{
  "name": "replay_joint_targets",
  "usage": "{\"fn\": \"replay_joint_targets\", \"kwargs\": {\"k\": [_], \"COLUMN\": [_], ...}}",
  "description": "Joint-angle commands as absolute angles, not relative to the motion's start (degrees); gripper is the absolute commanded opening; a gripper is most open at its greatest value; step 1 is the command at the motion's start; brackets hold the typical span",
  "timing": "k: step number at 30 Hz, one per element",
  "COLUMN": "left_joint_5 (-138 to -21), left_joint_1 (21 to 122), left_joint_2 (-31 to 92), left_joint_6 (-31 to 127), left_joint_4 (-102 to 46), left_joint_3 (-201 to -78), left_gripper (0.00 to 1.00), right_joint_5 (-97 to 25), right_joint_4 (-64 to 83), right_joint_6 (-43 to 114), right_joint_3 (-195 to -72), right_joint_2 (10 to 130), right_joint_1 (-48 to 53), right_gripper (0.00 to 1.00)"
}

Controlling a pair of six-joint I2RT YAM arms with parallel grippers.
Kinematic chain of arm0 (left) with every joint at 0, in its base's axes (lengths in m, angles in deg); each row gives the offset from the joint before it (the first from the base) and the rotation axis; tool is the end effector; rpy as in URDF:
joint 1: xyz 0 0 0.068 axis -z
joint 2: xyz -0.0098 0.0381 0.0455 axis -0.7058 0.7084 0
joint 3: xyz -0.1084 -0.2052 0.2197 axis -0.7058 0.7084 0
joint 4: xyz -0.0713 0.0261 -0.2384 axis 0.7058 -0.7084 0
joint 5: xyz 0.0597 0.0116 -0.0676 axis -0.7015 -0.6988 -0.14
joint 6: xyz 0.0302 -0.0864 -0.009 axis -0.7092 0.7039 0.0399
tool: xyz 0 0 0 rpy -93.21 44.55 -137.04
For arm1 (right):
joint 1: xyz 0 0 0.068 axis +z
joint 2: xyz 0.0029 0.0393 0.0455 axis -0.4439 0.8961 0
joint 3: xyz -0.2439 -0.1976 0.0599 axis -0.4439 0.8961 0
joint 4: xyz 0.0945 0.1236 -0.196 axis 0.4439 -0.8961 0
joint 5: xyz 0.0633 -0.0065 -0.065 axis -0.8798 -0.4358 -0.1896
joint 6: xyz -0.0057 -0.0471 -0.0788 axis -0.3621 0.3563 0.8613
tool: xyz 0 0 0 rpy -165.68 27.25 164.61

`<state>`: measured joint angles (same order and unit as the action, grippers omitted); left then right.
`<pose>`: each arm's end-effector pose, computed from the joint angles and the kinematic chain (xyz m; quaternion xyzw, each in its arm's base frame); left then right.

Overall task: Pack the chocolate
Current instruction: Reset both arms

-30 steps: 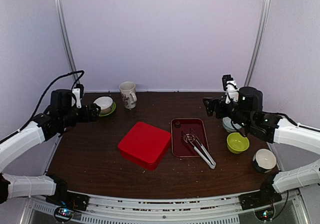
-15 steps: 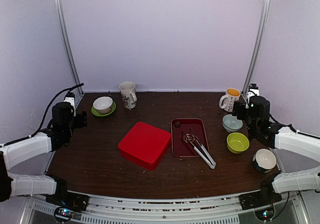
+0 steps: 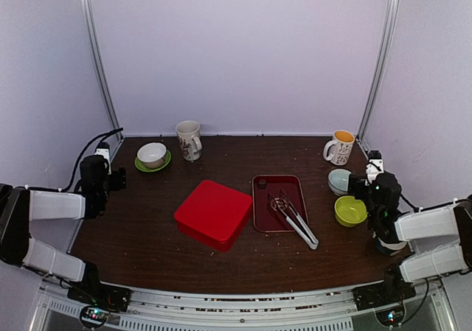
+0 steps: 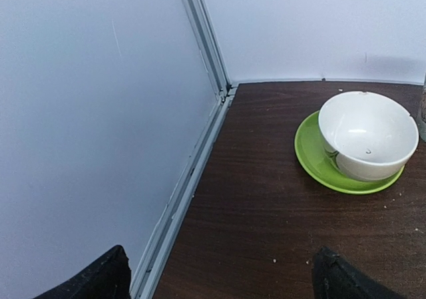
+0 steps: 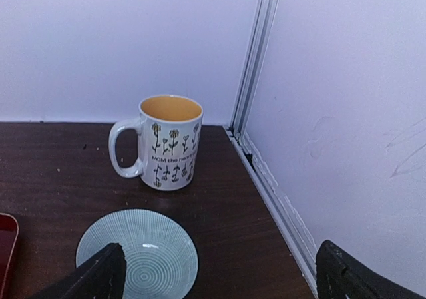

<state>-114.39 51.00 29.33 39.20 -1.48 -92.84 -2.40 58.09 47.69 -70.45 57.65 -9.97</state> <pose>0.2748 0.0079 0.2283 -0.1085 0.8003 0.1458 0.5714 0.2337 0.0306 0.2231 0.0081 0.7508 -0.1092 0.6513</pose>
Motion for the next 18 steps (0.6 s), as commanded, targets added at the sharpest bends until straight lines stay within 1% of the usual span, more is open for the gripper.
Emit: {"fn": "replay_joint_targets", "kwargs": {"k": [1, 2, 4, 7, 8, 11, 12, 14, 16, 18], "left_joint_5": [-111.8, -112.1, -111.9, -111.3, -111.6, -109.6, -109.3, -107.4, -105.9, -102.2], "left_joint_1": [49.9, 49.8, 49.5, 49.5, 49.3, 48.8, 48.5, 47.6, 46.7, 45.6], "left_joint_2": [31.7, 32.5, 33.8, 34.7, 34.7, 36.3, 36.2, 36.7, 36.9, 36.9], "left_joint_6": [37.3, 36.7, 35.5, 33.7, 33.8, 32.3, 32.9, 33.2, 34.0, 34.2], "left_joint_4": [5.2, 4.8, 4.5, 6.5, 7.3, 15.9, 14.5, 12.7, 10.0, 8.9], "left_joint_3": [-94.8, -95.7, -97.0, -97.0, -96.7, -93.4, -94.0, -95.3, -96.4, -96.9], "left_gripper": [0.97, 0.97, 0.97, 0.96, 0.96, 0.98, 0.98, 0.98, 0.98, 0.98], "right_joint_5": [-8.9, -9.7, -11.2, -20.0, -20.6, -21.8, -22.1, -22.1, -22.1, -21.9], "right_joint_4": [71.7, 73.5, 66.3, 70.0, 74.6, 69.7, 72.3, 69.8, 72.2, 71.0], "right_joint_6": [47.7, 47.7, 43.8, 41.9, 42.2, 41.9, 42.0, 41.8, 42.1, 42.1], "right_joint_3": [-70.5, -71.3, -74.0, -72.5, -71.6, -72.9, -72.6, -73.0, -72.6, -72.6], "right_joint_2": [62.1, 63.7, 63.3, 65.7, 67.4, 66.5, 67.2, 66.2, 66.9, 66.6], "right_joint_1": [-13.6, -14.5, -17.2, -21.3, -21.6, -21.9, -22.0, -22.0, -22.1, -22.0], "right_gripper": [1.0, 1.0, 1.0, 1.0, 1.0, 1.0, 1.0, 1.0, 1.0, 1.0]}}
